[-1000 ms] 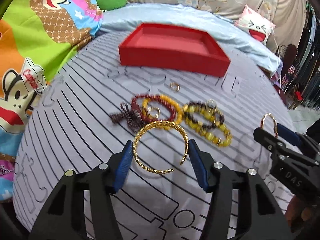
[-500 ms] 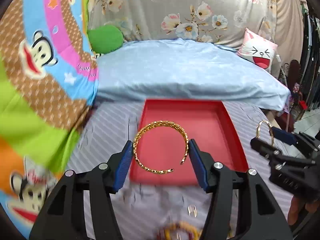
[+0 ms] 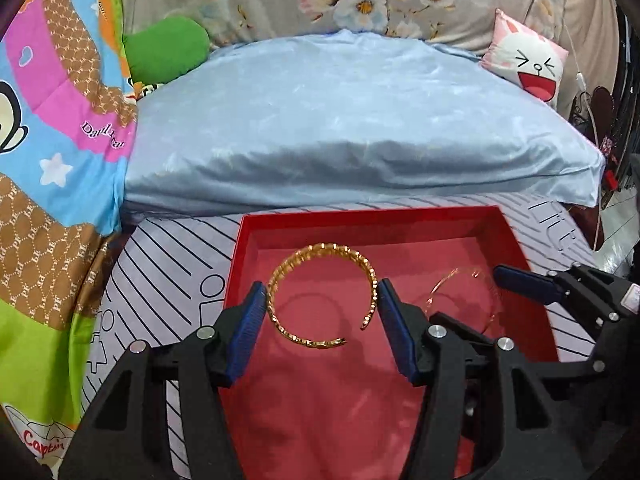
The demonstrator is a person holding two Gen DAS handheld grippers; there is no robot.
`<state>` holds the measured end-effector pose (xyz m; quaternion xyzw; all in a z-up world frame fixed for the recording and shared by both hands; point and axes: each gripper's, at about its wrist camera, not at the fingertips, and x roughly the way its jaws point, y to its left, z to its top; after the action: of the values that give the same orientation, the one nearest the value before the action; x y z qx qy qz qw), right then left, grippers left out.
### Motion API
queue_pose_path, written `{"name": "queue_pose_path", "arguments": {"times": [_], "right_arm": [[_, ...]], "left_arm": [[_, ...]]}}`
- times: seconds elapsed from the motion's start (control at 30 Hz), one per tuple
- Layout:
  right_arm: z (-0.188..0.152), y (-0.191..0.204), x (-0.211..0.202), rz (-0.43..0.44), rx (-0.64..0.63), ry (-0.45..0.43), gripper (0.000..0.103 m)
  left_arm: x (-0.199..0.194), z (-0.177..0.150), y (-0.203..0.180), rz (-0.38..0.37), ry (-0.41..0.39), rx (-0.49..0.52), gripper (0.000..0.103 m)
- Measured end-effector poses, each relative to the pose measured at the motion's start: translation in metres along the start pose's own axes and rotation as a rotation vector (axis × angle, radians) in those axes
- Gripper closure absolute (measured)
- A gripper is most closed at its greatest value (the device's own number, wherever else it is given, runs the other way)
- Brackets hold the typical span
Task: Organize jewelry
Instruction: 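Carry both gold bangles into the red tray and open both tools, then lower the left tool onto the dark garnet beaded bracelet and close it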
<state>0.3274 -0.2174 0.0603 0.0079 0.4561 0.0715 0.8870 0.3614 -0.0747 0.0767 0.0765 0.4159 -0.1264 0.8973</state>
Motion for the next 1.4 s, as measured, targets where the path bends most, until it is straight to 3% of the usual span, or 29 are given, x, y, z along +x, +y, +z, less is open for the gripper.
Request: {"name": "queue_pose_path", "arguments": {"times": [0.13,0.27,0.53,0.77,0.93,1.03,1.17,1.4], "right_arm": [[-0.005,0.007,0.007,-0.047,-0.078,0.003,0.031],[-0.005,0.009,0.003,-0.115,-0.149,-0.039,0.029],[-0.006,0.003,-0.004,-0.119,-0.095,-0.072,0.029],[-0.026,0.002,-0.052,-0.116,-0.05,-0.131,0.029],[-0.074,0.006,-0.106,-0.044,0.007,-0.16,0.028],[-0.113,0.013,-0.136,-0.014,0.019,-0.167,0.027],[-0.17,0.025,-0.164,0.012,0.02,-0.148,0.026],[-0.245,0.059,-0.17,-0.005,0.006,-0.067,0.026]], "left_arm": [[0.009,-0.013,0.005,0.05,0.0,-0.015,0.03],[0.009,-0.022,0.016,0.048,0.01,-0.043,0.03],[0.012,-0.016,0.017,0.079,-0.026,-0.047,0.03],[-0.036,-0.028,0.012,0.085,-0.081,-0.042,0.03],[-0.097,-0.059,0.01,0.044,-0.115,-0.051,0.023],[-0.134,-0.094,0.008,0.017,-0.114,-0.056,0.023],[-0.16,-0.14,0.006,-0.011,-0.076,-0.073,0.023],[-0.174,-0.219,0.007,-0.025,0.012,-0.144,0.023]]}}
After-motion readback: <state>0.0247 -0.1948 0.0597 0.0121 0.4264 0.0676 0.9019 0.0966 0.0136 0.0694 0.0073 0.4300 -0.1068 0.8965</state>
